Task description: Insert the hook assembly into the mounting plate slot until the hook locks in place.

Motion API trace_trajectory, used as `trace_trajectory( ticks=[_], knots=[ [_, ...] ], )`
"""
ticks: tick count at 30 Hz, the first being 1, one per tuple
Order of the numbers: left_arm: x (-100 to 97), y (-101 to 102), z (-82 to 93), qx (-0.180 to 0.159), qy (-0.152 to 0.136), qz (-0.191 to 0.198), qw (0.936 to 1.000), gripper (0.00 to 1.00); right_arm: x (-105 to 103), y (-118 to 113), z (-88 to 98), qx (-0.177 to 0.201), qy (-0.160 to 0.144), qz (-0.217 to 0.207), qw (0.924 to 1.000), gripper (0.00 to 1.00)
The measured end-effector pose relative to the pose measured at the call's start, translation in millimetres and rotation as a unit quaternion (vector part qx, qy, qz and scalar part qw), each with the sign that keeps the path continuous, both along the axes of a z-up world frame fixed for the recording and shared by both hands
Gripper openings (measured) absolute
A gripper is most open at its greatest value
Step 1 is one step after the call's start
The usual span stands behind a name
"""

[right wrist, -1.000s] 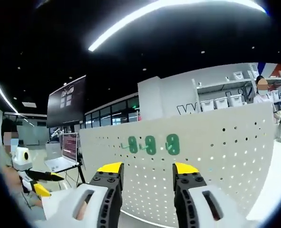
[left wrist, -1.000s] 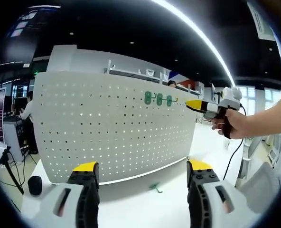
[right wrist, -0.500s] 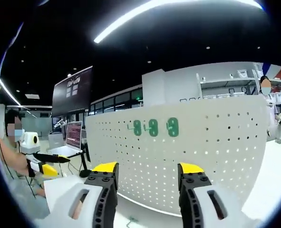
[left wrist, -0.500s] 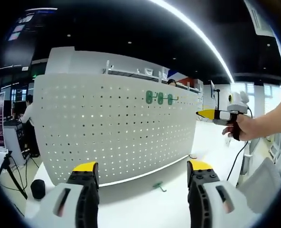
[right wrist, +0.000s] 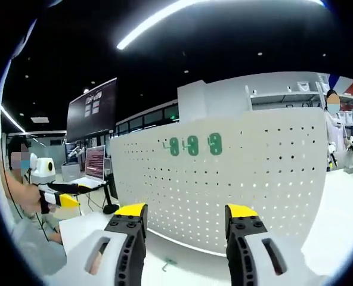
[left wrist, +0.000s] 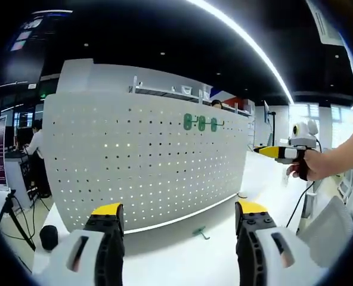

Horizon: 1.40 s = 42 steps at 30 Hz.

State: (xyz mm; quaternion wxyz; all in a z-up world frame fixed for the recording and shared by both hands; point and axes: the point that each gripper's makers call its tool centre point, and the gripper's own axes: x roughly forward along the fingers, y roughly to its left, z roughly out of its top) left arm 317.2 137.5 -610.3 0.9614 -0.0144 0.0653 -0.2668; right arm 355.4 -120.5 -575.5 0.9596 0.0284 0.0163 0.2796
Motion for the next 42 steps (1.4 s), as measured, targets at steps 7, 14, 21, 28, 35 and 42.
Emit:
trace_trajectory(
  ticks=[7,14,21,28,35,42],
  knots=[
    [-1.1,-1,-1.0,-0.002,-0.001,-0.004,1.0,0.8,-10,-1,-10.3,-0.001,0.01,0.003,0.9999,0.52],
    [-3.8,0,-5.2,-0.004,0.003,-0.004,1.0,0.81,-19,-3,-19.5,-0.001,0.019,0.004,0.9998,0.52],
    [-5.5,4,-9.2,-0.003,0.007,-0.001,1.0,0.81,-28,-3,-30.1,-0.013,0.028,0.01,0.9995,0.53],
    [-9.4,8,-17.1,0.003,0.015,-0.003,0.9999,0.81,-35,-6,-45.9,-0.027,0.048,0.013,0.9984,0.53],
    [-13.4,11,-24.9,0.005,0.023,-0.001,0.9997,0.81,-44,-10,-55.4,-0.029,0.059,0.013,0.9977,0.53],
    [-17.0,11,-33.6,0.003,0.032,0.0,0.9995,0.81,-56,-9,-70.8,-0.03,0.082,0.017,0.996,0.54]
  ],
)
